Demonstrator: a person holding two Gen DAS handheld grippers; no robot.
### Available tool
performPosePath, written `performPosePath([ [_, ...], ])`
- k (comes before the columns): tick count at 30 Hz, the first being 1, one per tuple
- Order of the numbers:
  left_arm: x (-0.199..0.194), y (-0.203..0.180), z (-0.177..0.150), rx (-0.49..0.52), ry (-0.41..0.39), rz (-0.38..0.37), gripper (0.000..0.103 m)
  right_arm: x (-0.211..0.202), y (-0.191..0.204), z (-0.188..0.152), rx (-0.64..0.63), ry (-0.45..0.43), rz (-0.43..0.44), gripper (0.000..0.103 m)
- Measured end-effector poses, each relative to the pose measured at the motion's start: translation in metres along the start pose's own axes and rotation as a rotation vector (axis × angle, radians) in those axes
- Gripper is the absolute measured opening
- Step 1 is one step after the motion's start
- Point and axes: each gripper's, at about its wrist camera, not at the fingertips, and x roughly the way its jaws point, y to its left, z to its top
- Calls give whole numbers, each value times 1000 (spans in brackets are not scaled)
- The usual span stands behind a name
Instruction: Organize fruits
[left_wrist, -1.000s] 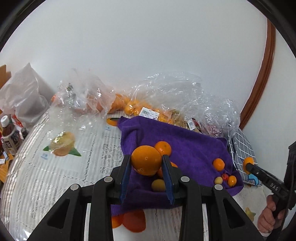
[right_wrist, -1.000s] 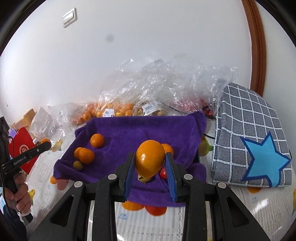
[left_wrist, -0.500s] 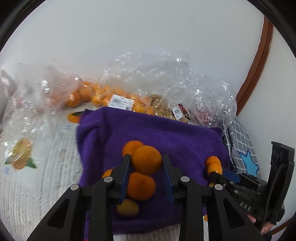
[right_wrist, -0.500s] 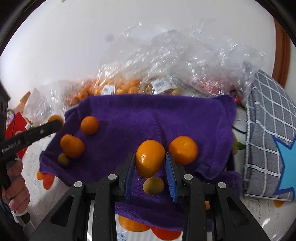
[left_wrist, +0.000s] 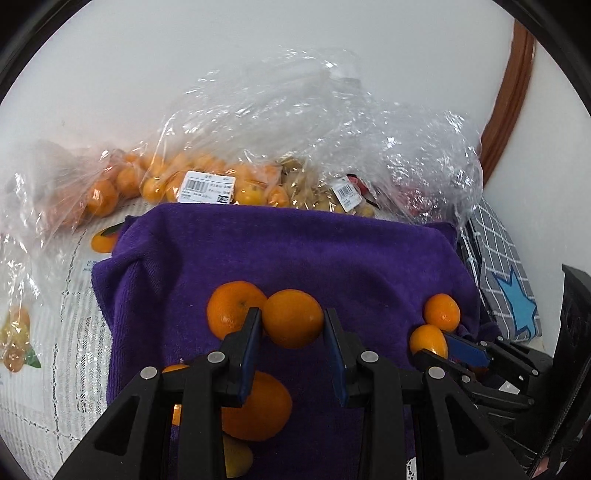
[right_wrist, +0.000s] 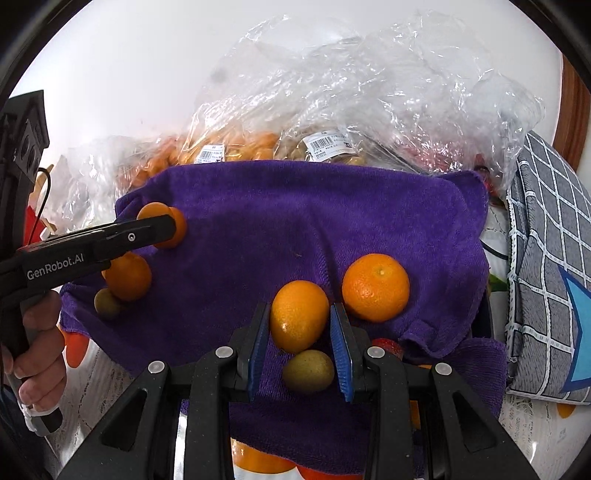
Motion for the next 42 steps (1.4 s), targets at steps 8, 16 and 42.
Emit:
performPosePath([
  [8,3,-8,-6,36,23,10,31,-4,1,-4,-15,-7,-7,33],
  [16,3,-13,-8,59,32,34,32,-5,1,-7,1,-14,-7,33],
  [42,-167,-22,-55,-71,-151,64,62,-188,20,-29,69,-161,-166,64],
])
